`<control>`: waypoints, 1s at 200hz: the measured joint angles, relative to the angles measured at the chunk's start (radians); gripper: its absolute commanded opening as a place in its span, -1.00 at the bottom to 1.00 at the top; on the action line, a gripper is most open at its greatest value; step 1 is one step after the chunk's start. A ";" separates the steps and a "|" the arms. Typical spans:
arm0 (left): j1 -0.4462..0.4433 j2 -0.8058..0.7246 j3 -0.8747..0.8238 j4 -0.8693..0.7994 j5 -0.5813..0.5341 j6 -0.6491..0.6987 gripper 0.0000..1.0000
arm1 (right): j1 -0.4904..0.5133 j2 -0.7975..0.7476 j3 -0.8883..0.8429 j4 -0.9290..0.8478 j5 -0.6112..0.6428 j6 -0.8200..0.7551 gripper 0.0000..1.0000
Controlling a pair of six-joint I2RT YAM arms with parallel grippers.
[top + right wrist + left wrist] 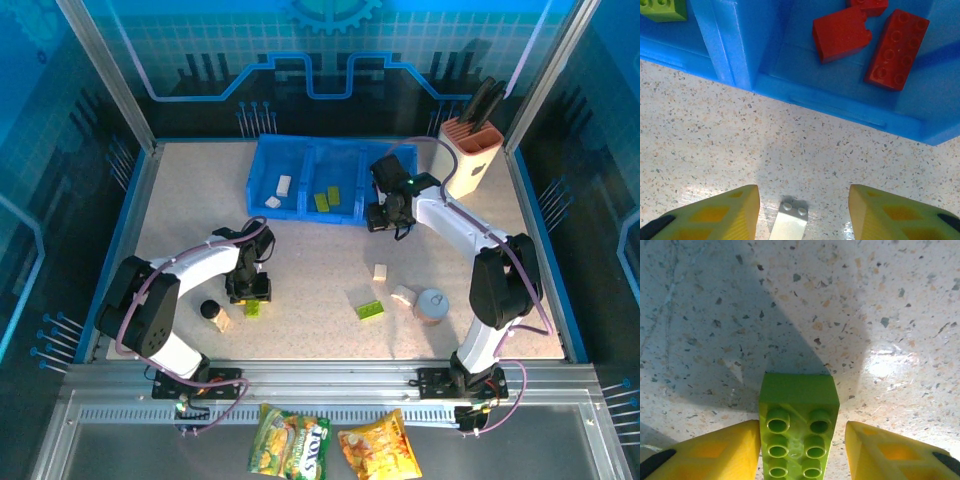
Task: Sort the legos into containers by color
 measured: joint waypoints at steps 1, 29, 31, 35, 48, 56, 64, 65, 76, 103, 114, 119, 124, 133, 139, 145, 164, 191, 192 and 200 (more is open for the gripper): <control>0.000 0.000 0.000 0.000 0.000 0.000 -0.06 | 0.000 0.000 0.000 0.000 0.000 0.000 0.01; -0.001 0.000 0.000 0.000 0.000 0.000 -0.08 | 0.000 -0.003 0.000 0.000 0.000 0.000 0.01; -0.001 0.000 0.000 0.000 0.000 0.000 -0.08 | 0.000 -0.003 0.000 0.000 0.000 0.000 0.01; -0.001 0.000 0.000 0.000 0.000 0.000 -0.08 | 0.000 -0.003 0.000 0.000 0.000 0.000 0.01; -0.001 0.006 0.000 0.000 0.000 0.000 -0.10 | 0.000 -0.006 0.000 0.000 0.000 0.000 0.00; -0.002 0.012 0.000 0.000 -0.001 0.000 -0.10 | 0.000 -0.007 0.000 0.000 0.000 0.000 0.00; -0.002 0.017 0.000 0.000 -0.003 0.000 -0.11 | 0.000 -0.007 0.000 0.000 0.000 0.000 0.00; -0.002 0.018 0.000 0.000 -0.004 0.000 -0.11 | 0.000 -0.007 0.000 0.000 0.000 0.000 0.00; -0.002 0.024 0.000 0.000 -0.008 0.000 -0.13 | 0.000 -0.007 0.000 0.000 0.000 0.000 0.00; -0.004 0.031 0.000 0.000 -0.008 0.000 -0.19 | 0.000 -0.008 0.000 0.000 0.001 0.000 -0.01; -0.006 0.031 0.000 0.000 -0.011 0.000 -0.22 | 0.000 -0.008 0.000 0.000 0.002 0.000 -0.01; -0.007 0.031 0.000 0.000 -0.012 0.000 -0.23 | 0.000 -0.007 0.000 0.000 0.003 0.000 -0.01; -0.007 0.031 0.000 0.000 -0.013 0.000 -0.24 | 0.000 -0.007 0.000 0.000 0.004 0.000 -0.01; -0.007 0.031 0.000 0.000 -0.013 0.000 -0.26 | 0.000 -0.008 0.000 0.000 0.004 0.000 -0.01; -0.007 0.031 0.000 -0.001 -0.014 0.000 -0.26 | 0.000 -0.008 -0.001 0.000 0.004 0.000 -0.01; -0.008 0.031 0.000 -0.001 -0.014 0.000 -0.27 | 0.000 -0.008 -0.002 0.000 0.005 0.000 -0.01; -0.008 0.031 0.000 -0.001 -0.015 0.000 -0.29 | 0.001 -0.013 -0.005 -0.001 0.007 0.000 -0.02; -0.008 0.029 0.001 -0.001 -0.015 0.000 -0.30 | 0.005 -0.023 -0.005 -0.001 0.007 0.000 -0.02; -0.008 0.029 0.001 -0.002 -0.015 0.000 -0.30 | 0.005 -0.024 -0.005 -0.001 0.007 0.000 -0.02; -0.008 0.027 0.001 -0.001 -0.015 0.000 -0.30 | 0.006 -0.027 -0.005 -0.001 0.007 0.000 -0.02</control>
